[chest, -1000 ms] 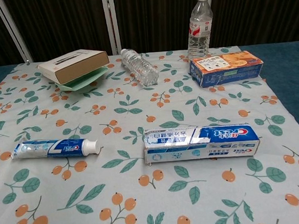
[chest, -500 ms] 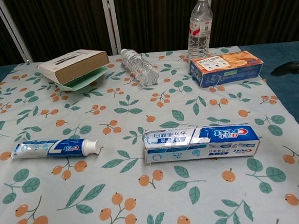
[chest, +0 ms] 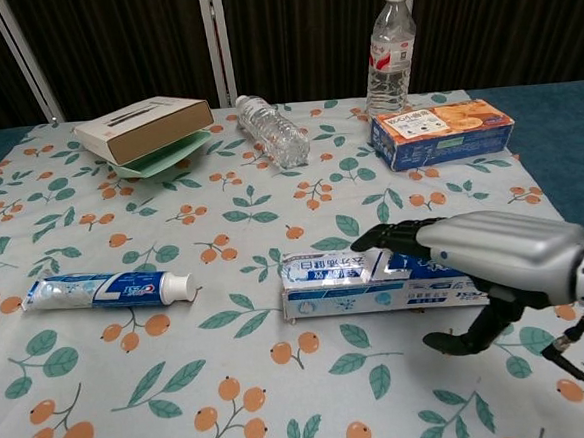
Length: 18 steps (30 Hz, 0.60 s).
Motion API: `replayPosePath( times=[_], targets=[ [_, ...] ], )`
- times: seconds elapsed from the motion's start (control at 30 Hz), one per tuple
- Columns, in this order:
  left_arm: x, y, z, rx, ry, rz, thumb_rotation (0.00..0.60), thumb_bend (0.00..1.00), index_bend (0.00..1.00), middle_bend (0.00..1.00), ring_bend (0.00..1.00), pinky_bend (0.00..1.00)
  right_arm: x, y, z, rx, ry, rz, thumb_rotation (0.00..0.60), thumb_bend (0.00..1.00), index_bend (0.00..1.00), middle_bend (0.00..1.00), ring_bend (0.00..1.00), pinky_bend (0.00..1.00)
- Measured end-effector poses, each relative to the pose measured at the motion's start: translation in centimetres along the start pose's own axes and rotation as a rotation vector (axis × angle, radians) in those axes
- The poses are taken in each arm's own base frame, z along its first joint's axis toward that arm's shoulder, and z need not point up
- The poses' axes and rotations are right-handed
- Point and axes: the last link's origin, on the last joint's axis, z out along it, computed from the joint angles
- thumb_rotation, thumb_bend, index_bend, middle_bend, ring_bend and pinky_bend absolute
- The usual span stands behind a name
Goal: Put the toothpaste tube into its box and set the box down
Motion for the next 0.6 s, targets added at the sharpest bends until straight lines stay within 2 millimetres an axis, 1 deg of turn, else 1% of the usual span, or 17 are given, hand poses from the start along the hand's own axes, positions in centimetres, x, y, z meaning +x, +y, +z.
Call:
replayPosePath(
  times=[0.17,0.27,0.47,0.6],
  targets=[
    [0.1,0.0,0.1,0.001,-0.006,-0.010,0.600,0.02,0.00,0.00,0.00,0.04,-0.9,-0.4,2.1,-0.021,-0.005,-0.021,0.600,0.35,0.00,0.00,0.00,0.07],
    [0.1,0.0,0.1,-0.002,-0.008,-0.011,0.600,0.02,0.00,0.00,0.00,0.04,-0.8,-0.6,3.0,-0.030,0.010,-0.029,0.600,0.35,0.00,0.00,0.00,0.07],
    [0.0,0.0,0.3,0.001,-0.015,-0.014,0.600,0.02,0.00,0.00,0.00,0.04,-0.7,-0.6,4.0,-0.043,0.035,-0.031,0.600,0.34,0.00,0.00,0.00,0.07],
    [0.0,0.1,0.4,0.002,-0.017,-0.016,0.600,0.02,0.00,0.00,0.00,0.04,-0.5,-0.8,4.2,-0.044,0.056,-0.023,0.600,0.35,0.00,0.00,0.00,0.07]
  ],
)
